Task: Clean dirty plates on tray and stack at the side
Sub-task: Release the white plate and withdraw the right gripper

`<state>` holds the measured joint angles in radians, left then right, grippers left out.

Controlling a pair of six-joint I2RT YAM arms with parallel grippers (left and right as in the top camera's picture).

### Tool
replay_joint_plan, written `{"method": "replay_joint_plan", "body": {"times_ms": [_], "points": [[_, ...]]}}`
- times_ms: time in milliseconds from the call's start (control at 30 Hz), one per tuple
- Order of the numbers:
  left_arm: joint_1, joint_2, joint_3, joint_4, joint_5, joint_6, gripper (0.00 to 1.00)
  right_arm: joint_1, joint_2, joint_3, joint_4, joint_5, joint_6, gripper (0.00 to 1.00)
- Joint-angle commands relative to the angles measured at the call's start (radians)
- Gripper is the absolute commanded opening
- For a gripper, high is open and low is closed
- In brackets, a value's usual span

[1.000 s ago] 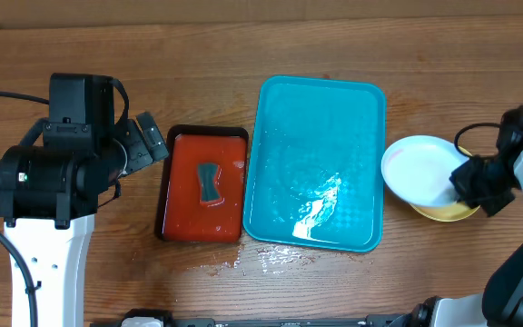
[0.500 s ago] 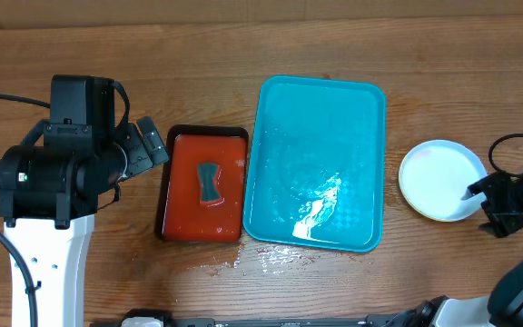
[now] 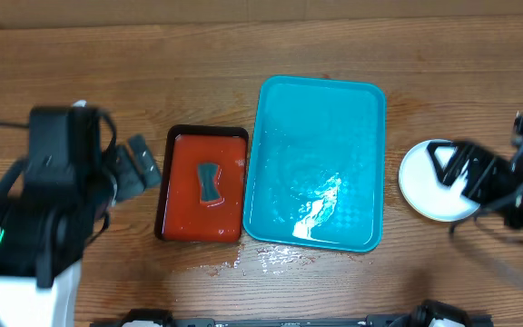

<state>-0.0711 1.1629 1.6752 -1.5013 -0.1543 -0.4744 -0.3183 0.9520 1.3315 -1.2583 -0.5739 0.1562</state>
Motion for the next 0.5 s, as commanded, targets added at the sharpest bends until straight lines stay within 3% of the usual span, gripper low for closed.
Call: {"method": "replay_joint_plan", "body": {"times_ms": [0, 467], "points": [[0.005, -0.08, 0.023, -0.01, -0.002, 0.026, 1.0, 0.041, -0.085, 0.005, -0.006, -0.042, -0.027, 1.0], [0.005, -0.094, 0.023, -0.01, -0.002, 0.026, 1.0, 0.104, -0.165, 0.004, -0.007, -0.021, -0.027, 1.0]]}}
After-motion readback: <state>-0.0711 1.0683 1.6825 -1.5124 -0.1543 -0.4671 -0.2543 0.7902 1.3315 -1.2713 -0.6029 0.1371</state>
